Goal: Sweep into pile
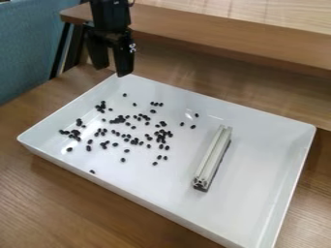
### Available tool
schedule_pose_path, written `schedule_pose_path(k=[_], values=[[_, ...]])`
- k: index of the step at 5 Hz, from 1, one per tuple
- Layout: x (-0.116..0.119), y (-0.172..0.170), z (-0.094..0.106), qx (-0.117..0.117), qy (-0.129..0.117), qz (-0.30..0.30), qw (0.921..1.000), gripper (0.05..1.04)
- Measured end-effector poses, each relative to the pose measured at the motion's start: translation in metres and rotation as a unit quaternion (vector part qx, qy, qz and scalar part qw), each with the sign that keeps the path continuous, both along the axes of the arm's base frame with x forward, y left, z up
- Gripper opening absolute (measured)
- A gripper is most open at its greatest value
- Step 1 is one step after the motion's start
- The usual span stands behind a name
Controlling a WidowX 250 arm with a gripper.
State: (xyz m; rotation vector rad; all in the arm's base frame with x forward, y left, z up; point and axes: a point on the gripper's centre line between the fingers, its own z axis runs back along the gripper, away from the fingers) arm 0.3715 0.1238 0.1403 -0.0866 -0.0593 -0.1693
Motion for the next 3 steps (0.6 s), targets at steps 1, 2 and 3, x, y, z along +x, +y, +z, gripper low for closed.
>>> schedule_pose_path(k=[1,2,3], values=[[0.001,-0.001,-0.017,-0.008,0.018,0.004,0.9998,1.001],[-0.001,-0.028,-0.037,-0.021,0.034,0.003,0.9992,1.001],[0.001,-0.058,-0.044,-0.036,0.044,-0.002,0.9984,1.001]])
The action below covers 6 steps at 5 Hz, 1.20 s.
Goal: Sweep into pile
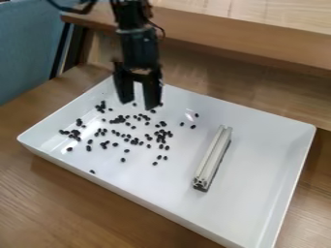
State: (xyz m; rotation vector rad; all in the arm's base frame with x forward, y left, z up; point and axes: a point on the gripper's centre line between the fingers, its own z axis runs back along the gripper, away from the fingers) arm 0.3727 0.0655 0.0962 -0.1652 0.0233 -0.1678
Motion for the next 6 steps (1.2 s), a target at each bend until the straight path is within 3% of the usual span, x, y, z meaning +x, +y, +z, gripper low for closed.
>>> schedule_pose_path(k=[2,4,6], values=[[-0.002,-0.046,-0.006,-0.006,-0.004,0.026,0.9996,1.001],[-0.005,-0.073,-0.026,-0.044,-0.002,0.101,0.9939,1.001],[-0.001,-0.107,-0.028,-0.047,-0.015,0.084,0.9952,1.001]])
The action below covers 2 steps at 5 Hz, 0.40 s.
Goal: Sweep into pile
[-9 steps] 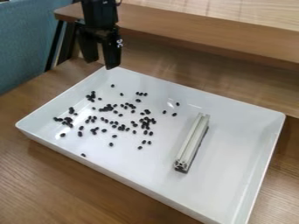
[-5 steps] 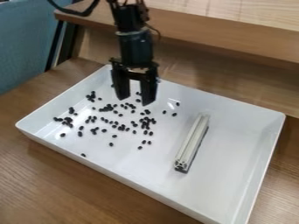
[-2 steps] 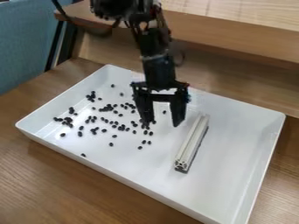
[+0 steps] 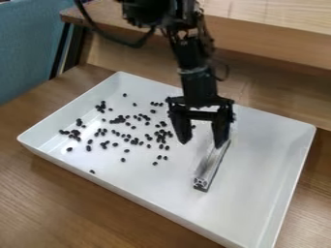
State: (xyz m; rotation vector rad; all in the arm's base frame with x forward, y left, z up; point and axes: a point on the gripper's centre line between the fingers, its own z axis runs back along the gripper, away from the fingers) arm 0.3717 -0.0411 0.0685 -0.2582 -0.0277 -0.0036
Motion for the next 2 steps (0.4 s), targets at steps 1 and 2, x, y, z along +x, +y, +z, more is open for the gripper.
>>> schedule_pose_path(k=[1,2], values=[[-0.0013,-0.0122,-0.0002,0.003,0.002,-0.006,1.0000,1.001],[-0.0026,-0.0215,-0.0005,0.026,0.002,-0.020,0.9995,1.001]])
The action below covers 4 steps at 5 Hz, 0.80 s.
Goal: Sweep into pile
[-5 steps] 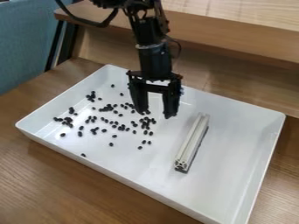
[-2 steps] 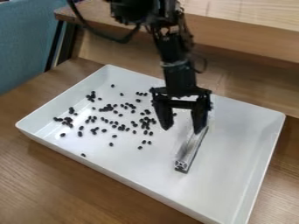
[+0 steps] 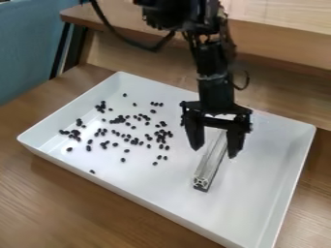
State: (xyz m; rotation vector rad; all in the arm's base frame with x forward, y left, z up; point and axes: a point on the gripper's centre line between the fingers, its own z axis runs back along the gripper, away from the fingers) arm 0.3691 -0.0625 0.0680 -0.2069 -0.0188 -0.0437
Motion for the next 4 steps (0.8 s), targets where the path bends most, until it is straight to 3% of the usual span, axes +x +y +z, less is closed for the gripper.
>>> schedule_pose_path(k=[3,4], values=[[0.005,0.002,-0.029,0.071,0.019,0.011,0.9972,1.001],[0.006,0.002,-0.034,0.071,0.009,0.015,0.9973,0.967]])
